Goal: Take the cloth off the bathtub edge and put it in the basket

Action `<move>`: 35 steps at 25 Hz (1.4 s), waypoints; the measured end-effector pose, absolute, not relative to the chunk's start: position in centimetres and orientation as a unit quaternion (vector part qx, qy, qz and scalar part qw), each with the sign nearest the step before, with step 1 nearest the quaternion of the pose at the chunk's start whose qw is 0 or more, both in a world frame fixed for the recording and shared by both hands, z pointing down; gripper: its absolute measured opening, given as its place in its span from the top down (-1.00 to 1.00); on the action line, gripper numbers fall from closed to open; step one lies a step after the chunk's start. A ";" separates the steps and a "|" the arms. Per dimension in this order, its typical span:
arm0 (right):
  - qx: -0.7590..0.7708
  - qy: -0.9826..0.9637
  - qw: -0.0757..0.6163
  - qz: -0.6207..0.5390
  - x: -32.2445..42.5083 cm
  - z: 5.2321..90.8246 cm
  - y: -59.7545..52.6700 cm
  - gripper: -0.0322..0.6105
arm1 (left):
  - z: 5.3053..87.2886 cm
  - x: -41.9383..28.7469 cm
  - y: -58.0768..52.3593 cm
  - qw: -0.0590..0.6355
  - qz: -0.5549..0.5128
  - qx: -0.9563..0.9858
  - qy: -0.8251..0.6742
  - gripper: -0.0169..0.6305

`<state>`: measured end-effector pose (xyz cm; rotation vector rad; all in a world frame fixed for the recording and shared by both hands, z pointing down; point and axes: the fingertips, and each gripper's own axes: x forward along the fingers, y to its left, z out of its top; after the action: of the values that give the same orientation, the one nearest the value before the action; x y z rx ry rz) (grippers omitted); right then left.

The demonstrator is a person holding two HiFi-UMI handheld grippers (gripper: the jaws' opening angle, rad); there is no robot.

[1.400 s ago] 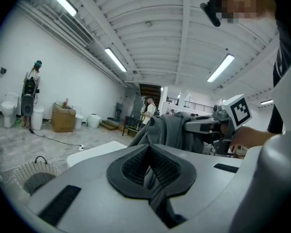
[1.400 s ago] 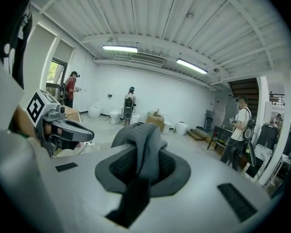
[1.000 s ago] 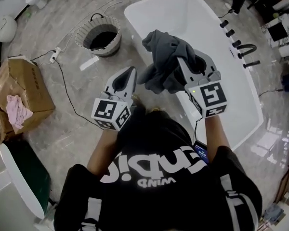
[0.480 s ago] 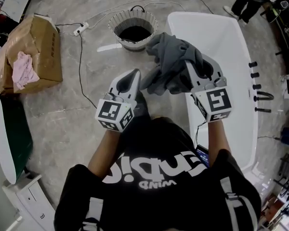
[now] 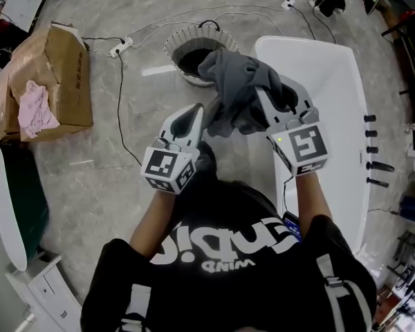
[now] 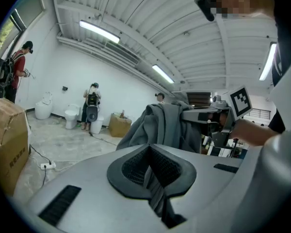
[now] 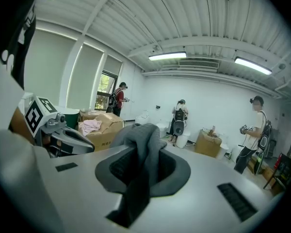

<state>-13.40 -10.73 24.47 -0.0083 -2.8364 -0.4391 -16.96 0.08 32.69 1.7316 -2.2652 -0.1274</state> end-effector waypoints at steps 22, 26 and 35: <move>0.029 -0.980 0.109 -0.165 -34.0 19.9 -20.0 0.73 | 30.9 -36.0 -6.8 0.132 -0.043 0.611 -0.780 0.91; 0.011 -0.980 0.102 -0.169 -37.0 19.8 -21.7 0.73 | 30.9 -38.6 -8.9 0.131 -0.046 0.601 -0.787 0.91; -0.049 -0.982 0.101 -0.154 -43.1 20.9 -25.5 0.73 | 30.6 -44.1 -14.3 0.133 -0.033 0.572 -0.809 0.91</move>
<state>-43.06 -25.53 20.94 -0.1444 -2.8999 -0.4563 -44.13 -14.27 30.57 1.6584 -2.3472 -0.0957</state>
